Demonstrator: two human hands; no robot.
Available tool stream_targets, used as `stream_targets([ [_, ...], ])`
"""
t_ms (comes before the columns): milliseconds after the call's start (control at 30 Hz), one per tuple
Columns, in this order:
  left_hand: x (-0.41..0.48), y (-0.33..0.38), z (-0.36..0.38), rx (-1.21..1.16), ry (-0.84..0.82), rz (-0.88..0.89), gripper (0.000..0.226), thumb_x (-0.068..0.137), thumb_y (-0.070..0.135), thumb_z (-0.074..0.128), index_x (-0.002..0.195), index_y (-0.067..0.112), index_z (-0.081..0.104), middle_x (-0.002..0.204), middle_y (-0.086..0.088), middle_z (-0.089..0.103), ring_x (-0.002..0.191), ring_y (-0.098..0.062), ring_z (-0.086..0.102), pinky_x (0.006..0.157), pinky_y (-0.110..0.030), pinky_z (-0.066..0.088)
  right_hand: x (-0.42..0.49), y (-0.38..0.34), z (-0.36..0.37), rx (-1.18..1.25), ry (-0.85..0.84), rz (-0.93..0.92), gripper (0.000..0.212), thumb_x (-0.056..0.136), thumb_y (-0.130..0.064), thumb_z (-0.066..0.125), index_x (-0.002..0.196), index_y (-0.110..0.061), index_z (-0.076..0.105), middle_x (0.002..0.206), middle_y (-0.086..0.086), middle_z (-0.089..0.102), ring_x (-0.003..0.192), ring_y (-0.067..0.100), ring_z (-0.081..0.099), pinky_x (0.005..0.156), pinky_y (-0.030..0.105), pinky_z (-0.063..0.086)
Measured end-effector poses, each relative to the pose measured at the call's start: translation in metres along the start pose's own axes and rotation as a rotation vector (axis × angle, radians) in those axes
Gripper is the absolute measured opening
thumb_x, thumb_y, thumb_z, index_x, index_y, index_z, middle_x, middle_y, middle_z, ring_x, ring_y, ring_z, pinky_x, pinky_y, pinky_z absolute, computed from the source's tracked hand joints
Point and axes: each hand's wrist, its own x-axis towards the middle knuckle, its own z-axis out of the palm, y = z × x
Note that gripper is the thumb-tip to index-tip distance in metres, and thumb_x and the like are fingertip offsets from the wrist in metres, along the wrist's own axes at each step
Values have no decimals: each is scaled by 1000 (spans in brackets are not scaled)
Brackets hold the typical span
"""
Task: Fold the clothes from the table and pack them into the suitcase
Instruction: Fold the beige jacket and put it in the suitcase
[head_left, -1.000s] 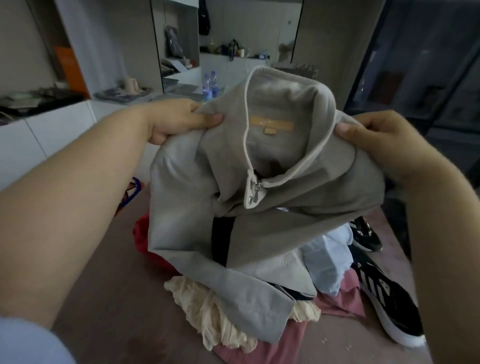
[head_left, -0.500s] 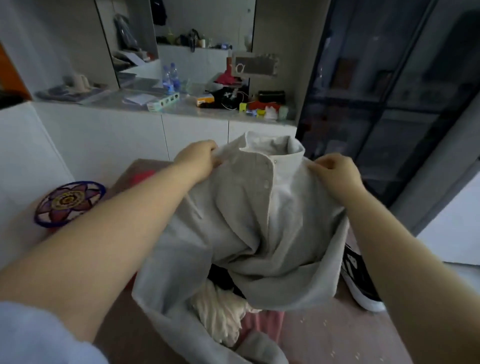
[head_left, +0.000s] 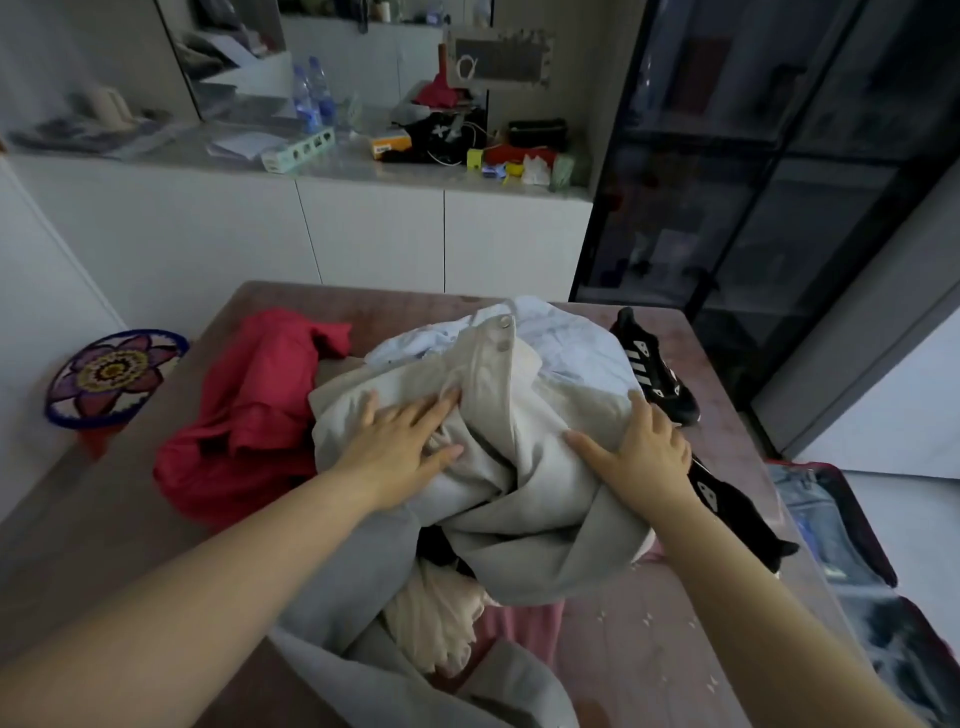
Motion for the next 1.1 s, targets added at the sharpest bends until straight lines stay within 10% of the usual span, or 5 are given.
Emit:
stream_targets([
  [300,10,-29,-5,-126,64,-414,129,53,87,55,149,26,-6,150,-11,30,136,-29,31,108,-51,18,4,49,-27,232,-99,-11,13,83,-9,66,84,-20,58,86,6,63,81,23,52,64,29,34],
  [533,29,-47,-52,-375,218,-344,54,72,42,77,117,16,60,112,-7,65,103,-27,58,85,-30,36,30,30,-117,282,-234,-129,3,85,-17,68,83,-19,69,80,1,69,79,19,63,68,21,48],
  [700,40,-80,-113,-620,473,-296,60,63,38,84,114,16,61,115,-10,62,103,-24,57,86,-31,43,38,17,-184,258,-377,-188,66,33,-77,76,77,-28,76,76,-6,73,70,9,68,62,17,54],
  [900,74,-58,-120,-378,632,-388,55,84,12,65,131,13,36,128,-17,52,115,-37,50,105,-45,30,104,-14,-127,200,202,-115,28,93,-16,54,119,-13,63,111,7,64,100,26,59,84,30,42],
  [1100,68,-21,-68,-108,461,-138,65,89,18,56,146,19,26,144,-10,38,137,-28,28,113,-54,0,79,7,-55,113,-64,-37,55,84,-47,62,131,-24,48,128,9,51,114,31,51,91,38,45],
])
